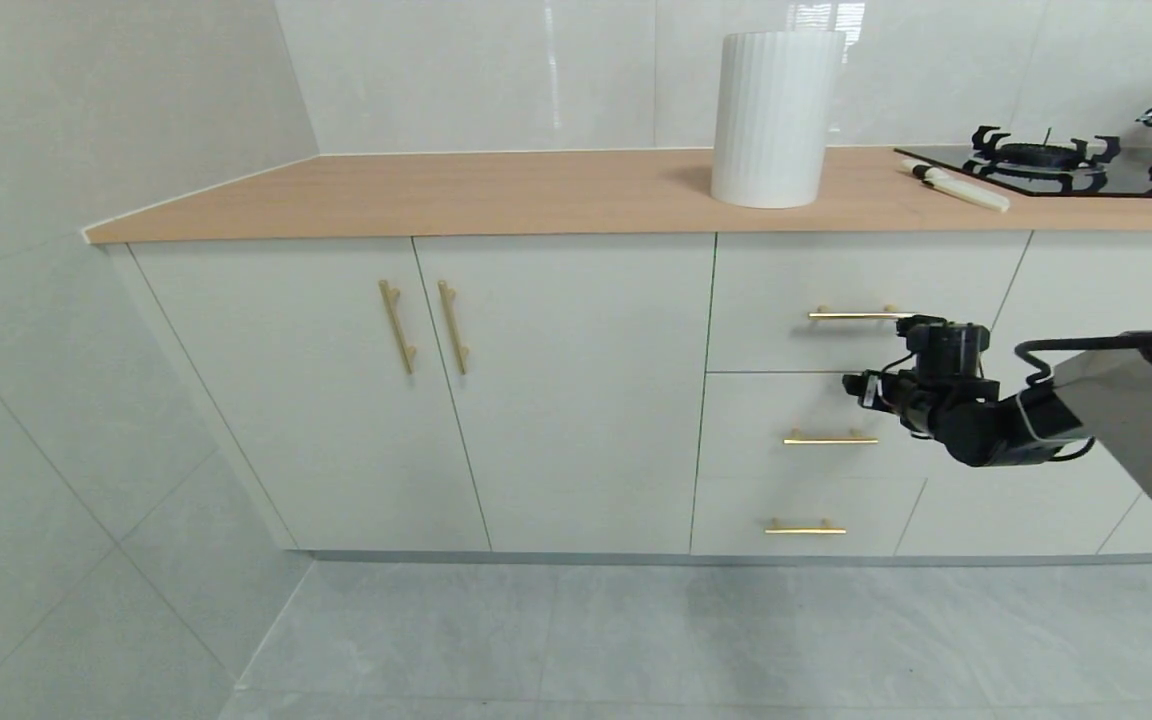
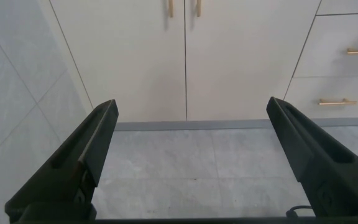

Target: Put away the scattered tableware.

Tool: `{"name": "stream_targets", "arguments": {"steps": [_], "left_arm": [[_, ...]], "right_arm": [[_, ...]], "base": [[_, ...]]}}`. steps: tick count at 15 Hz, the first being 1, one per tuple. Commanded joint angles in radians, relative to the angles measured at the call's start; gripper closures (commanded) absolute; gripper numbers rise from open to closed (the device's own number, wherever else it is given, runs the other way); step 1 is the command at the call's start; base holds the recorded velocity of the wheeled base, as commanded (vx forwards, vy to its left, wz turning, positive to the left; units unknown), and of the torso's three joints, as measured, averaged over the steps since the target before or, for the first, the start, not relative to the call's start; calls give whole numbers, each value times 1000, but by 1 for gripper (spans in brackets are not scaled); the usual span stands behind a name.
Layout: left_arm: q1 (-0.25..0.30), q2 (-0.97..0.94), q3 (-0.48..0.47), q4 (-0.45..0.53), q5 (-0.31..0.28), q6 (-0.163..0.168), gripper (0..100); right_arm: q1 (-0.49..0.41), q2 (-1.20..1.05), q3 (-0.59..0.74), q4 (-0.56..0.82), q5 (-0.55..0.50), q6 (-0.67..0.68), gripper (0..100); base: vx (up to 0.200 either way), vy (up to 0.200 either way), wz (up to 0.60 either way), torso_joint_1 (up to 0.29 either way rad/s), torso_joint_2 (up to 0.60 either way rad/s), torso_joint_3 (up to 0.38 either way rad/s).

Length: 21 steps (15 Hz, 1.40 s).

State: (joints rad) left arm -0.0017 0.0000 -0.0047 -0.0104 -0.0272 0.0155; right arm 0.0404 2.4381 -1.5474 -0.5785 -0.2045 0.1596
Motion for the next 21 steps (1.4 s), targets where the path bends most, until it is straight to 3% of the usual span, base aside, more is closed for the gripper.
{"name": "stream_targets", "arguments": {"steps": [1,2,3,6,10,12,16,21], "left_arm": [[0,2,0,1,0,0,0],[0,2,0,0,0,0,0],[0,2,0,0,1,0,0],[0,2,0,0,0,0,0],[0,2,0,0,0,0,0],[0,2,0,0,0,0,0],[0,2,0,0,1,0,0],[0,2,0,0,0,0,0]], "right_arm": [[-1,-327,303,-47,11,3,0],[-1,-395,388,-87,11,3,0],[-1,-536,578,-195,11,0,0],[-1,-850,926,-431,5,-18,0],[-2,-1390,1296,-414,10,-138,0],[-2,-1624,1316,-251,5,-204,0],[-1,-2036,1245,256,8,-233,0],[-1,-2358,1225,594,10,-256,0]], "base": [[0,0,0,0,0,0],[0,0,0,0,0,0],[0,0,0,0,0,0],[0,0,0,0,0,0],[0,0,0,0,0,0],[0,0,0,0,0,0],[0,0,0,0,0,0],[0,0,0,0,0,0]]}}
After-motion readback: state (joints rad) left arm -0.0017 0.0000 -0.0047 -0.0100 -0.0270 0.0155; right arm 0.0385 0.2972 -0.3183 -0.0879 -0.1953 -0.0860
